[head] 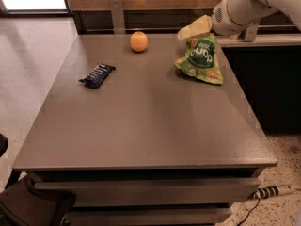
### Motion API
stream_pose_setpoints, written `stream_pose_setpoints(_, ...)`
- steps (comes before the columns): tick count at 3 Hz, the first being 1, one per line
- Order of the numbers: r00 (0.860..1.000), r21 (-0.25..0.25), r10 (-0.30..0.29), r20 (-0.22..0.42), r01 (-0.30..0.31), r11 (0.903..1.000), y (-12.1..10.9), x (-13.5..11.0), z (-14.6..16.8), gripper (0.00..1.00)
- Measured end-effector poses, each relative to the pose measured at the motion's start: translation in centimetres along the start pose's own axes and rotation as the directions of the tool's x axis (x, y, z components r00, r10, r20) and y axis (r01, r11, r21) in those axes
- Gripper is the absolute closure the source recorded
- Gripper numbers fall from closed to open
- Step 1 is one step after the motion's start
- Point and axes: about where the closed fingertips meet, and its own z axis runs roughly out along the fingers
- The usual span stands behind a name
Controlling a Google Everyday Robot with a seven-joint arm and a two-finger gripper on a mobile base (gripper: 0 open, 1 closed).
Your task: Pick green rice chip bag
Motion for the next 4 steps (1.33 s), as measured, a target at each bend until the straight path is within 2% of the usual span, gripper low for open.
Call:
stream_pose_setpoints(1,0.999,0.043,0.009,-0.035,-0.007,0.9990,1.7,0.9,3.6,0.00)
stream_pose_setpoints(2,0.999,0.088,0.012,-0.040,-0.008,0.9961,1.5,0.9,5.0,0.00)
stream_pose_setpoints(3,0.999,0.128,0.025,-0.049,-0.018,0.9916,-0.4,0.3,6.9,0.00)
stream_pose_setpoints(4,0.997,0.146,0.042,-0.059,-0.033,0.9887,-2.5,-0.7,9.5,0.04)
